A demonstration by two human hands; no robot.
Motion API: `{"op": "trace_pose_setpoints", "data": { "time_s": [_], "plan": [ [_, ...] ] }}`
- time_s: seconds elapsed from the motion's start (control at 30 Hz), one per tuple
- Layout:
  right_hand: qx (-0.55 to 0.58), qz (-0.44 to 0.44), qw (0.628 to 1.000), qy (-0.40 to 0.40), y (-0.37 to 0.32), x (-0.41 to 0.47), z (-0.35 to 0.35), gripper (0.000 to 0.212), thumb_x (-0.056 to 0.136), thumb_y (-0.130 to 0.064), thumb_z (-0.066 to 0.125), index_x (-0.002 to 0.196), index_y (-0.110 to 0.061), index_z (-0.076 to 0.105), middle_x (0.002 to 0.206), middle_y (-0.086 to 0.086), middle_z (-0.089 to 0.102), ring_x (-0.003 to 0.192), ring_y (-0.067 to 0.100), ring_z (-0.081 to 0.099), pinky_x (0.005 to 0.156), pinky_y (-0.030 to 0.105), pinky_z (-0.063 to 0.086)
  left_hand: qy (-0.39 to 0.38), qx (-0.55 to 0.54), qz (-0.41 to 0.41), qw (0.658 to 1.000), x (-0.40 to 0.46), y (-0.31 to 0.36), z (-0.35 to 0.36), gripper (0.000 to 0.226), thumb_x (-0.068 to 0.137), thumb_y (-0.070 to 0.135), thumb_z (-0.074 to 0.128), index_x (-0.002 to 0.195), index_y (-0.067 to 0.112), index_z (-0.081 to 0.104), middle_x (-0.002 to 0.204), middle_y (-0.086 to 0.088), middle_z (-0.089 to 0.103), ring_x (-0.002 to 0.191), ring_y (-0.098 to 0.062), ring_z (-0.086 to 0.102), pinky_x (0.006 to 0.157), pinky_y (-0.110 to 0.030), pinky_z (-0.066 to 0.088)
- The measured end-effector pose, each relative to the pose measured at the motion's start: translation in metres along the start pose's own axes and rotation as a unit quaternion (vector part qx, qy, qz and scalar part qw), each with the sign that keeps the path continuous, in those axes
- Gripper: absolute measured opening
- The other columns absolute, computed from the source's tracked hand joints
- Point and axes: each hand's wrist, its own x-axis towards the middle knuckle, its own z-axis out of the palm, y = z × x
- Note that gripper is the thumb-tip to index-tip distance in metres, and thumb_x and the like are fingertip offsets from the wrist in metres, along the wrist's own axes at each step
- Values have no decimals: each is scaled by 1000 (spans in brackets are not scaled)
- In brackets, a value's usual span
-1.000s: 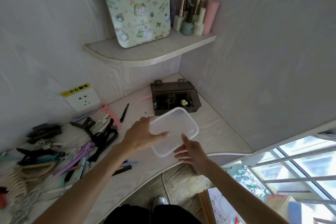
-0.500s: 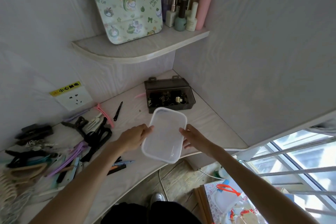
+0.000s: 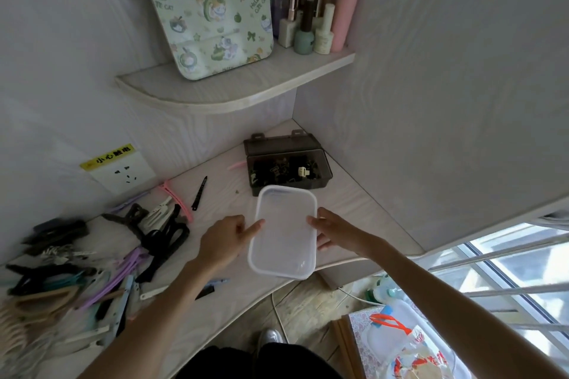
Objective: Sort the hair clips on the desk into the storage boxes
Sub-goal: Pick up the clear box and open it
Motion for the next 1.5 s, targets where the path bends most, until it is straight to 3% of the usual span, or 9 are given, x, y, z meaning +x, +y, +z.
{"op": "trace_pose_setpoints", "data": {
  "time_s": [0.2,0.33,0.5,0.63,0.8,1.03,1.2,1.3,1.5],
  "plan": [
    [-23,2,997,69,-8,-7,7,37,94,-40,46,110,-7,46,113,16,63,88,24,64,84,38,53,25,50,-3,998,-16,25,-33,47,79,69,47,71,23,51,57,6,61,52,-4,57,52,-23,40],
    [-181,-83,962,186,-26,-35,14,67,81,-51,60,133,-19,34,134,2,45,114,15,50,97,32,42,-26,12,-2,1000,-26,55,-56,43,82,60,55,66,20,53,49,6,64,39,4,55,50,-17,39],
    [-292,-213,932,-40,-32,-81,33,125,59,-61,75,145,-33,-13,155,-15,-10,143,8,-2,118,37,8,-153,-140,40,977,-28,94,-62,30,93,41,47,88,15,62,70,7,71,55,-4,66,42,-9,39],
    [-243,-234,932,130,-12,-85,29,85,77,-42,68,142,-38,14,151,-13,14,133,8,27,110,33,32,-199,-109,121,966,-30,92,-50,35,98,36,36,109,16,62,108,8,66,99,-6,63,74,-19,50],
    [-166,-204,928,265,2,-84,-7,35,93,-14,50,126,-26,48,112,-11,59,90,9,62,78,25,52,-12,235,209,949,-23,33,-23,49,89,52,36,125,24,54,147,4,37,138,-17,31,106,-37,36],
    [189,-54,951,238,2,-37,-64,19,91,-8,55,110,-8,59,81,5,72,62,12,70,63,25,56,57,187,219,956,-37,1,-12,44,82,59,39,98,29,67,133,9,52,120,-10,51,89,-26,47],
    [-33,-19,901,432,-9,-2,-60,42,73,-26,77,110,-16,61,97,6,59,82,19,55,73,26,40,34,115,181,976,-43,0,-14,47,78,60,42,102,32,70,141,11,42,131,-5,37,98,-20,39],
    [-57,-67,900,427,-30,4,-44,37,78,-22,72,112,-12,60,105,14,62,88,25,58,72,23,37,1,81,144,986,-47,-2,-14,45,71,67,49,95,36,71,149,16,28,138,-2,22,105,-26,34],
    [-39,-144,921,359,-68,19,-33,58,82,-9,65,135,-10,40,131,13,49,107,28,59,89,33,50,35,71,38,996,-47,26,-11,60,69,68,61,116,31,61,105,12,69,94,-3,64,73,-14,40]
  ]
}}
